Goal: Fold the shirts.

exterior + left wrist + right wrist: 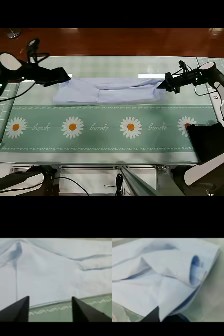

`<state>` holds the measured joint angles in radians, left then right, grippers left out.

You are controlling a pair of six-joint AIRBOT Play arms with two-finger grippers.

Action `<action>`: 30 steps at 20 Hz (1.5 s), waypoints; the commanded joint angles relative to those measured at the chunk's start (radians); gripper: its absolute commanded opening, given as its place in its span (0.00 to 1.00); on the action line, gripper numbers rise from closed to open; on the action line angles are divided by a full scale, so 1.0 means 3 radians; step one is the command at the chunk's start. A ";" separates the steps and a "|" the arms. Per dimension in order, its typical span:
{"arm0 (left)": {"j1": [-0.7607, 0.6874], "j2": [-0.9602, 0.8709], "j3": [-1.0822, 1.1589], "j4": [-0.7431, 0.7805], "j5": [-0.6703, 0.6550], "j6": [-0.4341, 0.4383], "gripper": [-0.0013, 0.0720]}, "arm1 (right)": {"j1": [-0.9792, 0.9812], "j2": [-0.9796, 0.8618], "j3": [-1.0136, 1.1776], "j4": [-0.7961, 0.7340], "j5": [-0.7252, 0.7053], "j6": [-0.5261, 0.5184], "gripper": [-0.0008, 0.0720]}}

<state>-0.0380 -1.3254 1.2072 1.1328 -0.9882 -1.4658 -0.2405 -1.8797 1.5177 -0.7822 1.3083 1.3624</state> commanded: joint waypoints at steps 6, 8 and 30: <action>-0.0698 -0.0009 -0.0034 -0.0141 0.0177 0.0060 0.04 | 0.0043 0.1742 -0.0406 -0.1167 0.0328 0.0056 0.04; -0.0949 -0.0083 -0.0008 -0.0153 0.0304 0.0047 0.04 | 0.0045 0.2322 -0.0796 -0.1174 0.0324 0.0056 0.04; -0.2761 -0.1910 0.1573 -0.1246 -0.0554 0.0212 0.04 | 0.0046 0.4264 -0.1804 -0.0815 0.0607 0.0425 0.04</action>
<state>-0.8948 -1.9095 1.6737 0.7815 -1.1408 -1.4399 -0.2276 -0.6033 0.9768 -1.0286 1.4853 1.4860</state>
